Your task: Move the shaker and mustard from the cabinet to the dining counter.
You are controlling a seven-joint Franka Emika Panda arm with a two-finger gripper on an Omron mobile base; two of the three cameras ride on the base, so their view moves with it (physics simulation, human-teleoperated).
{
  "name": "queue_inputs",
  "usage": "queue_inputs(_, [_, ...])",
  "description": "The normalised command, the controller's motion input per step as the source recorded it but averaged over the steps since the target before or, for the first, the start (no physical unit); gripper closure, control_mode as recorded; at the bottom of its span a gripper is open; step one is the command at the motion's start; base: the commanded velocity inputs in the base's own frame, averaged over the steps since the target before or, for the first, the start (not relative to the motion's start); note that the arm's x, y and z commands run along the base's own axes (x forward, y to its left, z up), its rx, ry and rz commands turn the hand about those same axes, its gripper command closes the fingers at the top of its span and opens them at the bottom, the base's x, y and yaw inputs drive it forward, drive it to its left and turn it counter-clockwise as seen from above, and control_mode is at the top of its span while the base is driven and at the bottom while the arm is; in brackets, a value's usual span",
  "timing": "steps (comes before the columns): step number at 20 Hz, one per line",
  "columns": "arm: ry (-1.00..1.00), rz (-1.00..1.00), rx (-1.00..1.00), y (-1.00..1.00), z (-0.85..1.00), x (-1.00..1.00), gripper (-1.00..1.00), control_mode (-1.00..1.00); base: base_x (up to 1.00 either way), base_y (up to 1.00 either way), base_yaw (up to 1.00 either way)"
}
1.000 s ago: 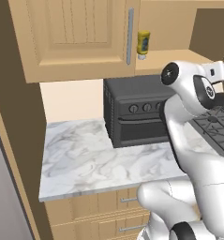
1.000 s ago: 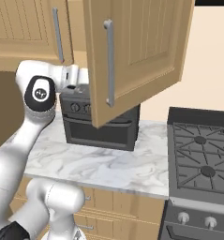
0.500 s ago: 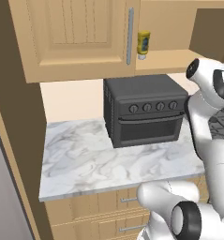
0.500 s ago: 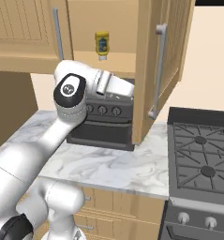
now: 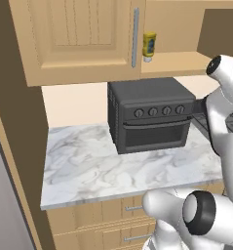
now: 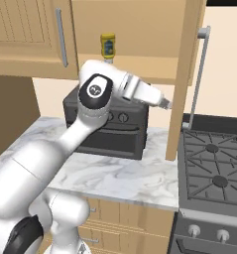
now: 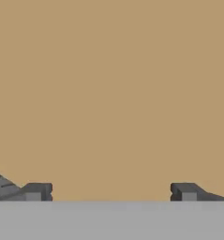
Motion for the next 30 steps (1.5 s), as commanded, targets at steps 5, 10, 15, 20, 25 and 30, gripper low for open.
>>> queue_inputs(5, [-0.39,0.28,0.19,0.67,0.00,0.00,-1.00,-1.00,0.00,0.00,0.00])
queue_inputs(10, [-0.34,0.48,0.20,0.84,0.00,-0.01,-1.00,-1.00,0.00,0.00,0.00])
queue_inputs(15, [-0.04,0.61,0.12,0.90,0.09,0.04,-1.00,-1.00,0.00,0.00,0.00])
queue_inputs(20, [0.00,0.65,0.03,0.90,0.12,0.02,-1.00,-1.00,0.00,0.00,0.00])
queue_inputs(25, [0.00,0.60,0.00,0.78,0.12,0.00,-1.00,-1.00,0.00,0.00,0.00])
queue_inputs(30, [-0.03,0.30,0.00,0.75,0.22,0.00,-1.00,-1.00,0.00,0.00,0.00])
